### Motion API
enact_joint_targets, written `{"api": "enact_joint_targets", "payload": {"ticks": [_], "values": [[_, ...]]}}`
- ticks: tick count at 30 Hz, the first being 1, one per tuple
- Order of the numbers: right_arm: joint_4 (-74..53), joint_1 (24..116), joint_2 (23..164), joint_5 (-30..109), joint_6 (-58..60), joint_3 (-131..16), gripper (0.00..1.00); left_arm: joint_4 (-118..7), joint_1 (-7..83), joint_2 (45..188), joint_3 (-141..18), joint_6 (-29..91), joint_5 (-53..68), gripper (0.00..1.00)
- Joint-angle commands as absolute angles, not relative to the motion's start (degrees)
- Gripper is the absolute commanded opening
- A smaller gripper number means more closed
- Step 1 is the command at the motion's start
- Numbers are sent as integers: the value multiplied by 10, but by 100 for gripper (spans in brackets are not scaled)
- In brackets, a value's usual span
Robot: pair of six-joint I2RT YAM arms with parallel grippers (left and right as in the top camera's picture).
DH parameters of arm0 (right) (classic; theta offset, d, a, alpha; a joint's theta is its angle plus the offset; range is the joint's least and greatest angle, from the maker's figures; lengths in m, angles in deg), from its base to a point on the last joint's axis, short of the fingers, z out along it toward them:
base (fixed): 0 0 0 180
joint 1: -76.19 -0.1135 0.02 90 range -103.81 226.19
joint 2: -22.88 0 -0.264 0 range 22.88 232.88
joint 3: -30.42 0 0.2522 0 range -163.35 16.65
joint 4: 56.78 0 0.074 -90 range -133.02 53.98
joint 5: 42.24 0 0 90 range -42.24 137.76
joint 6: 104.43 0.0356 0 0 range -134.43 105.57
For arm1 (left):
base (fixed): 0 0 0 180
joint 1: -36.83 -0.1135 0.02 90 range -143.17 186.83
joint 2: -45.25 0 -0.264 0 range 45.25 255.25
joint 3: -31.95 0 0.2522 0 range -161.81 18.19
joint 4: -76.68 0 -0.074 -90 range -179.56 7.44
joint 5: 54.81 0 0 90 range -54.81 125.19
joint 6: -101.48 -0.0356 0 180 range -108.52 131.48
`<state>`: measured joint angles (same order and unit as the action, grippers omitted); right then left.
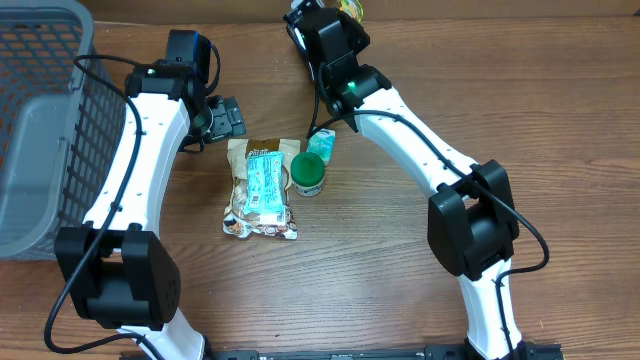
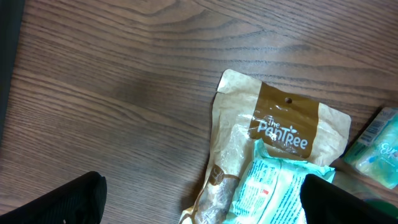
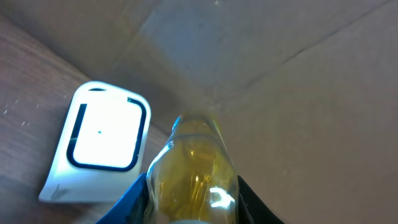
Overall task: Scan the item barcode
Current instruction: 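Hold the Vim bottle in front of the scanner with the right gripper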
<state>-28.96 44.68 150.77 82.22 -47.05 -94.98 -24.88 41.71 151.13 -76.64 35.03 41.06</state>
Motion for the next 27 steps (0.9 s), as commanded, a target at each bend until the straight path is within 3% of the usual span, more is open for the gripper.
{"api": "enact_joint_targets", "payload": {"ticks": [1,17,27], "values": [[-309,446,1517,842,-479,-961,22,-251,420,1503,-774,342,416,99],[-364,440,1550,850,-471,-963,24,-251,421,1503,-774,342,416,100],[-293,440,1448,871,-401,-963,23,-251,421,1503,-774,342,416,100]]}}
